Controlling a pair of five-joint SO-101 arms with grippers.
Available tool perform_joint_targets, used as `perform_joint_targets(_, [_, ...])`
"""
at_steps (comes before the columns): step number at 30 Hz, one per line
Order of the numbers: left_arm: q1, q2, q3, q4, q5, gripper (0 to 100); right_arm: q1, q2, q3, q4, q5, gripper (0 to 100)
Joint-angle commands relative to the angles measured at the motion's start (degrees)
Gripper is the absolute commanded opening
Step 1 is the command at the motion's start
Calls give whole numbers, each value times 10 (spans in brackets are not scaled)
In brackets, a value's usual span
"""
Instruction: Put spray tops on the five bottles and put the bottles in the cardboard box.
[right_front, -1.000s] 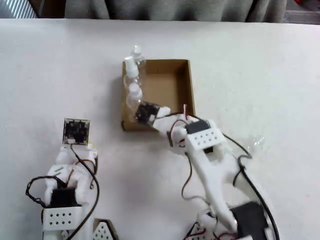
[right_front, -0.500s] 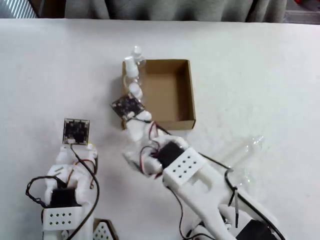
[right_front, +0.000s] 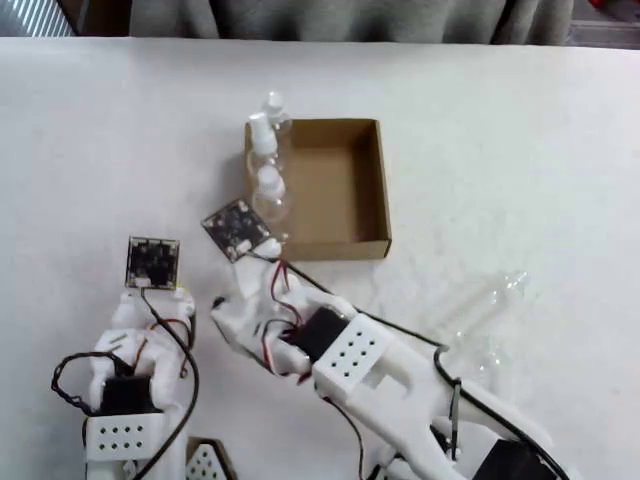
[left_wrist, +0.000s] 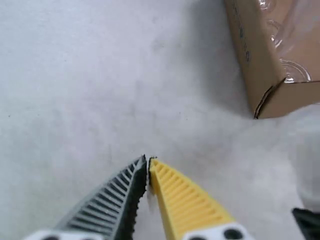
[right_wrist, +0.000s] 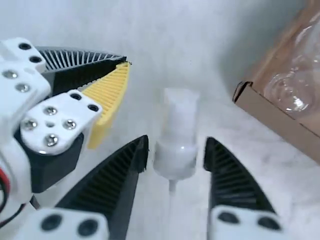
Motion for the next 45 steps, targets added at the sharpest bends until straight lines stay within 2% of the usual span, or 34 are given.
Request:
perform_joint_targets(1, [-5, -6, -4, -17, -4, 22, -4, -2, -7, -9, 0, 269])
perform_joint_targets(4, [-5, -6, -4, -18, -4, 22, -4, -10, -19, 13, 20, 284])
perform_joint_targets(7, [-5, -6, -4, -18, -4, 22, 0, -39, -47, 79, 95, 284])
perform_joint_targets(10, [-5, -6, -4, -18, -4, 22, 17, -94, -87, 189, 166, 283])
perform_joint_targets(18, [-5, -6, -4, -18, -4, 22, 126, -263, -147, 468, 291, 283])
perform_joint_targets(24, [-5, -6, -4, -18, -4, 22, 214, -327, -146, 589, 346, 283])
perform_joint_targets(31, [-5, -6, -4, -18, -4, 22, 317, -329, -94, 623, 378, 272])
perform_joint_targets(35, [-5, -6, -4, -18, -4, 22, 391, -329, -78, 620, 425, 199])
perform_joint_targets(39, [-5, -6, -4, -18, -4, 22, 451, -329, -18, 575, 485, 195])
perform_joint_targets(42, [-5, -6, -4, -18, -4, 22, 465, -329, 54, 517, 515, 193])
perform_joint_targets(45, [-5, -6, -4, -18, -4, 22, 465, -328, 86, 503, 544, 193])
